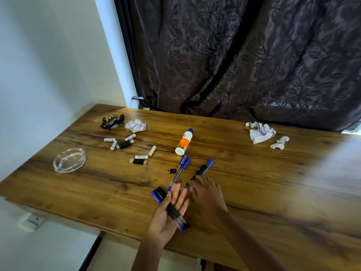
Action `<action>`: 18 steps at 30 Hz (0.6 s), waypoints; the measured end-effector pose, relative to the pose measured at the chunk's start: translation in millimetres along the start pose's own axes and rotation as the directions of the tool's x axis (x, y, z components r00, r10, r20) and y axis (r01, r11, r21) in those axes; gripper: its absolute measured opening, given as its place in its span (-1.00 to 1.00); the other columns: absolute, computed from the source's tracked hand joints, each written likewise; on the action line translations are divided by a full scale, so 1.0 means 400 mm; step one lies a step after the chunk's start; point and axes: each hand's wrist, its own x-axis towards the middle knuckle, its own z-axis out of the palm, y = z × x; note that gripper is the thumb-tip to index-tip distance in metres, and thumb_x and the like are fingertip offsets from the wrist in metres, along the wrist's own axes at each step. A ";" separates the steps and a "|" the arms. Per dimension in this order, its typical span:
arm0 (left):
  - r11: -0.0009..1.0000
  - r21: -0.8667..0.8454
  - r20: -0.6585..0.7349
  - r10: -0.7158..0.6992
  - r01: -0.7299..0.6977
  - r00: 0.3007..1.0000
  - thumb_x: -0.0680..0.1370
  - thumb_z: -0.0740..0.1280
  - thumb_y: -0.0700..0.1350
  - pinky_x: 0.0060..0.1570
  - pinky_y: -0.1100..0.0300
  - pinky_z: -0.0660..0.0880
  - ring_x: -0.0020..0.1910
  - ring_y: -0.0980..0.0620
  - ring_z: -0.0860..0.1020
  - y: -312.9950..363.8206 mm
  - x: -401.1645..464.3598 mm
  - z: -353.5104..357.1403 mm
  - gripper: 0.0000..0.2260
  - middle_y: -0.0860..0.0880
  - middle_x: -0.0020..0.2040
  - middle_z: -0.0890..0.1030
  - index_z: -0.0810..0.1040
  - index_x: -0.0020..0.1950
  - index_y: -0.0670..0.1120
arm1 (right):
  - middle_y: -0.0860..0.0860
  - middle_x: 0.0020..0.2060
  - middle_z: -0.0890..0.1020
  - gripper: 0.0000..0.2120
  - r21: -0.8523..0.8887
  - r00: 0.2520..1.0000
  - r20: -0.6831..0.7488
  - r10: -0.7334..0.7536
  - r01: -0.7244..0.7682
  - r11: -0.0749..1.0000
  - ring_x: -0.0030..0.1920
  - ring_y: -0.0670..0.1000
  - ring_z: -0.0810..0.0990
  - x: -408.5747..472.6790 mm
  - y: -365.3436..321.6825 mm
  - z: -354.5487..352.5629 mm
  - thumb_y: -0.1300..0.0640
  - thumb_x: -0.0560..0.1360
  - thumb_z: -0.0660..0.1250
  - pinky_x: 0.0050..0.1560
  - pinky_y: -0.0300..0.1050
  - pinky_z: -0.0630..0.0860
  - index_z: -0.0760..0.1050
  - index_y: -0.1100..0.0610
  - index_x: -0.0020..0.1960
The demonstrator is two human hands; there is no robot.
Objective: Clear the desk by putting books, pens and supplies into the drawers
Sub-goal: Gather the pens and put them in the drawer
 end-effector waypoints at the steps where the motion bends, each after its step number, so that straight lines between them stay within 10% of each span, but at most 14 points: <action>1: 1.000 0.000 -0.001 -0.003 0.003 1.000 0.53 0.18 -0.18 0.11 -0.07 0.50 0.09 -0.07 0.63 -0.001 -0.002 -0.002 -0.66 -0.13 0.20 0.61 0.47 0.28 -0.20 | -0.01 0.35 0.34 -0.68 0.012 1.000 -0.029 0.009 -0.009 1.000 0.35 0.03 0.29 -0.012 0.007 0.005 0.04 0.60 0.08 0.25 -0.04 0.32 0.37 -0.01 0.34; 10: 0.998 0.046 0.016 -0.031 0.030 0.999 0.55 0.17 -0.18 0.16 -0.08 0.48 0.16 -0.08 0.59 -0.015 -0.007 -0.008 -0.62 -0.13 0.27 0.56 0.41 0.37 -0.18 | 0.03 0.13 0.52 -0.69 -0.001 0.963 -0.176 0.203 -0.206 0.978 0.17 0.06 0.45 -0.060 0.034 -0.012 -0.14 0.54 0.17 0.03 -0.05 0.47 0.50 0.05 0.09; 18: 0.988 0.143 0.013 -0.056 0.053 0.998 0.61 0.08 -0.15 0.34 -0.05 0.32 0.26 -0.08 0.52 -0.015 -0.012 -0.008 -0.64 -0.12 0.31 0.53 0.37 0.40 -0.15 | 0.07 -0.07 0.56 -0.79 0.268 0.872 -0.127 0.473 -0.429 0.863 -0.21 -0.03 0.53 -0.049 0.060 -0.034 0.26 0.49 0.27 -0.33 -0.22 0.40 0.43 0.16 0.12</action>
